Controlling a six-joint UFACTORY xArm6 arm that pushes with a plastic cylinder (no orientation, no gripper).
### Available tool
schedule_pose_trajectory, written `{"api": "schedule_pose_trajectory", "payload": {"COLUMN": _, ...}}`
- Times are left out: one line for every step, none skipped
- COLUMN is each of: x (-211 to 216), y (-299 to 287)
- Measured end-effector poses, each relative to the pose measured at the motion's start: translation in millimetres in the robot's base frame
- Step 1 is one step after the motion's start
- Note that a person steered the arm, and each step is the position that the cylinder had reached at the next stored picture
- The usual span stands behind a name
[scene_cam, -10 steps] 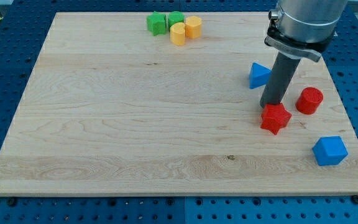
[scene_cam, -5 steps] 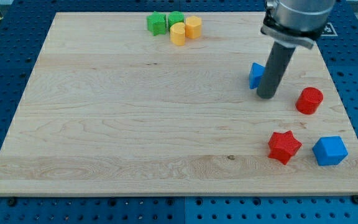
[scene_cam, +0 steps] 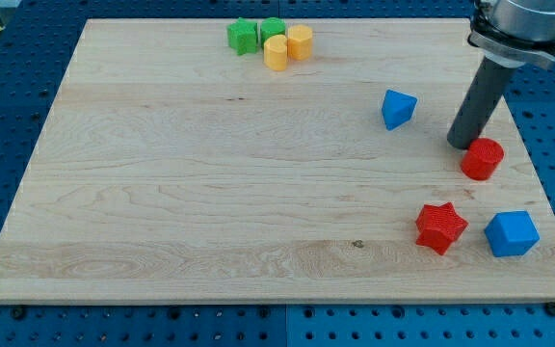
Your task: Slide red circle closer to blue cube
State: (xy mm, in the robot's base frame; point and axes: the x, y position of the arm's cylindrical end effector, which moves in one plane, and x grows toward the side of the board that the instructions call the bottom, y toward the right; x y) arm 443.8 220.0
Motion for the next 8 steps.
{"api": "schedule_pose_trajectory", "payload": {"x": 4.2, "y": 9.1}}
{"api": "schedule_pose_trajectory", "payload": {"x": -7.2, "y": 24.3}}
{"api": "schedule_pose_trajectory", "payload": {"x": -5.3, "y": 31.4}}
{"api": "schedule_pose_trajectory", "payload": {"x": 3.9, "y": 35.4}}
{"api": "schedule_pose_trajectory", "payload": {"x": 15.3, "y": 35.5}}
{"api": "schedule_pose_trajectory", "payload": {"x": 18.1, "y": 35.5}}
{"api": "schedule_pose_trajectory", "payload": {"x": 20.1, "y": 35.0}}
{"api": "schedule_pose_trajectory", "payload": {"x": 23.8, "y": 29.4}}
